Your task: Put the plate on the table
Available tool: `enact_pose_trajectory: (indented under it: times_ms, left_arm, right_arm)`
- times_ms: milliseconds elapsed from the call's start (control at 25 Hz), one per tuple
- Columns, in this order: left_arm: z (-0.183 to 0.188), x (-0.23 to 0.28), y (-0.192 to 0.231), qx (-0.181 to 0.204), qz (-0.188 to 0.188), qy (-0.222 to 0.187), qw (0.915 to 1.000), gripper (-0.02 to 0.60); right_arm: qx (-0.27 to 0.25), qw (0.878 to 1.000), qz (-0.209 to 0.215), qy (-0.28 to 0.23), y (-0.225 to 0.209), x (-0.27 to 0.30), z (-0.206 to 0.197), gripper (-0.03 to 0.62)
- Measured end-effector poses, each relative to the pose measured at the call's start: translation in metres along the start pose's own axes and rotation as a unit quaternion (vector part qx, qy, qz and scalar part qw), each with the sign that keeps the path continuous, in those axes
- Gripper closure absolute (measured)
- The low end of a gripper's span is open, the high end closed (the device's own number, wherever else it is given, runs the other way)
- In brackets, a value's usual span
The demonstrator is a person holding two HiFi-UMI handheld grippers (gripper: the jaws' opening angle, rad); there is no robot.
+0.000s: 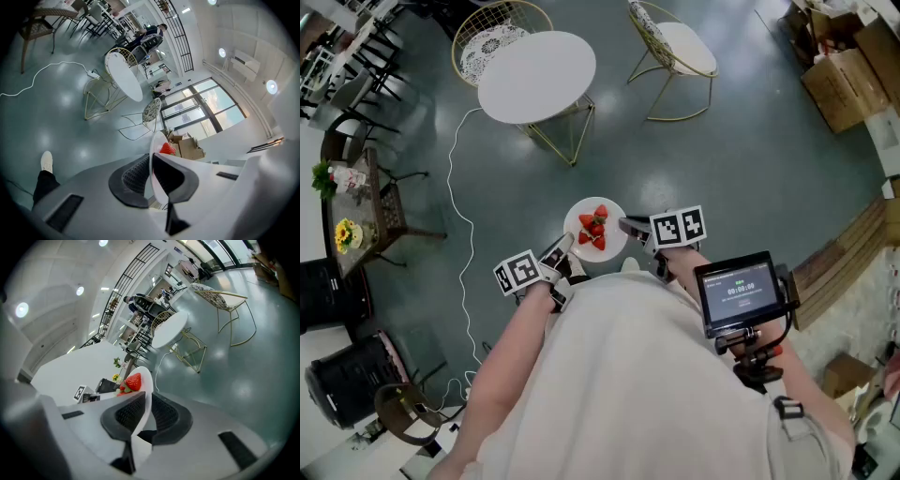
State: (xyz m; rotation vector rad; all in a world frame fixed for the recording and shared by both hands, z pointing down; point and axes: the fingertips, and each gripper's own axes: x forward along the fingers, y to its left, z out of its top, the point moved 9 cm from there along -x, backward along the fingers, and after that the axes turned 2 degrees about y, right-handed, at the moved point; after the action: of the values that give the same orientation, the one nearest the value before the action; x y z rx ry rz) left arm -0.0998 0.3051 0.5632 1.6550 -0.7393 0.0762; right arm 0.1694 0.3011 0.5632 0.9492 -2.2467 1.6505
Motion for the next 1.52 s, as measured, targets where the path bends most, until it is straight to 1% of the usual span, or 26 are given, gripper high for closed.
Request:
enact_pose_trajectory:
  times_ms: [120,280,600,760,960,1120,1320,1520]
  left_arm:
    - [-0.003,0.004,-0.001,-0.003,0.002,0.001,1.0000,0.563]
    - [-0.009,0.008,-0.005,0.009,0.009,0.005,0.9999,0.563]
    - [-0.016,0.009,-0.002,0.025,0.029,0.013,0.9992,0.563]
    - [-0.021,0.007,-0.001,0.028,0.031,0.015,0.9990,0.563]
    - [-0.015,-0.007,0.008,0.023,0.033,0.000,0.9992,0.563]
    - [-0.020,-0.028,0.018,0.019,0.031,-0.007,0.9993,0.563]
    - [-0.021,-0.043,0.020,0.012,0.034,-0.014,0.9993,0.563]
    - [-0.018,-0.065,0.033,0.011,0.036,-0.014,0.9992,0.563]
  right_arm:
    - [0.004,1.000,0.012,-0.003,-0.003,-0.005,-0.001,0.557]
    - [0.002,1.000,0.018,-0.004,-0.006,-0.012,-0.005,0.557]
    - [0.010,1.000,0.014,0.010,-0.013,-0.008,-0.008,0.557]
    - [0.009,1.000,0.014,0.020,-0.012,-0.008,-0.012,0.557]
    - [0.002,1.000,0.019,0.025,-0.003,0.008,-0.010,0.557]
    - [-0.002,0.999,0.018,0.033,0.012,0.020,-0.021,0.557]
    - [-0.005,0.999,0.020,0.040,0.023,0.026,-0.026,0.557]
    - [-0.010,0.999,0.017,0.050,0.039,0.045,-0.034,0.557]
